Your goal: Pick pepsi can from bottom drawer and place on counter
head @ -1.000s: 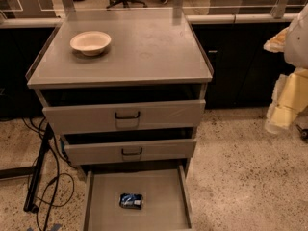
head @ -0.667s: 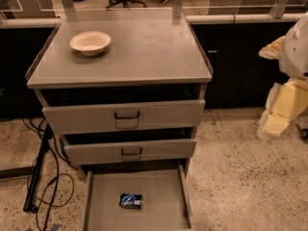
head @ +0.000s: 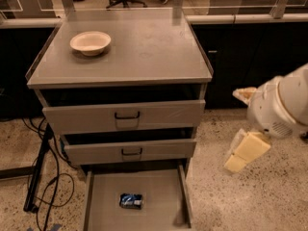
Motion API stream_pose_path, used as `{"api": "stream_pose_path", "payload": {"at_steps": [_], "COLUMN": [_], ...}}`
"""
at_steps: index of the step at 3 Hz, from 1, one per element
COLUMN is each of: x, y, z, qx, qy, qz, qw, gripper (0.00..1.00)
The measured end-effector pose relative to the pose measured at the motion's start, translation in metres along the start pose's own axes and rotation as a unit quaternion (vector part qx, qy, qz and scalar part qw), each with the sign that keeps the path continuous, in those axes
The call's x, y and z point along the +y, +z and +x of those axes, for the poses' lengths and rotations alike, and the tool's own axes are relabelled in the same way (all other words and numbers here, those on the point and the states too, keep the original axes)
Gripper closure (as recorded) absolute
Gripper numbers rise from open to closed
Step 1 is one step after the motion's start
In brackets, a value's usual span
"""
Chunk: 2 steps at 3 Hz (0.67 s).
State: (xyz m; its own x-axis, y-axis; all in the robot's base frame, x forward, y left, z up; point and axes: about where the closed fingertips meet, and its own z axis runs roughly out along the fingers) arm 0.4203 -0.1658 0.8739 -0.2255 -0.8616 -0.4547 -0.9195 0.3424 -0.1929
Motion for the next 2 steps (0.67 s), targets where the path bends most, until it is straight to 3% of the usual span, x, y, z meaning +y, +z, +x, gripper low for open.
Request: {"api": "stream_pose_path", "payload": {"at_steps": [1,2], "x": [0.0021,0.0025], "y": [0.0476,0.0478], "z": [-0.0044,-0.0044], "qx": [-0.037,-0.037], "qy": [0.004,0.003], "qz": [0.021,0.021], "qw": [0.9991,0.9991], "gripper": [0.00,0.00]}}
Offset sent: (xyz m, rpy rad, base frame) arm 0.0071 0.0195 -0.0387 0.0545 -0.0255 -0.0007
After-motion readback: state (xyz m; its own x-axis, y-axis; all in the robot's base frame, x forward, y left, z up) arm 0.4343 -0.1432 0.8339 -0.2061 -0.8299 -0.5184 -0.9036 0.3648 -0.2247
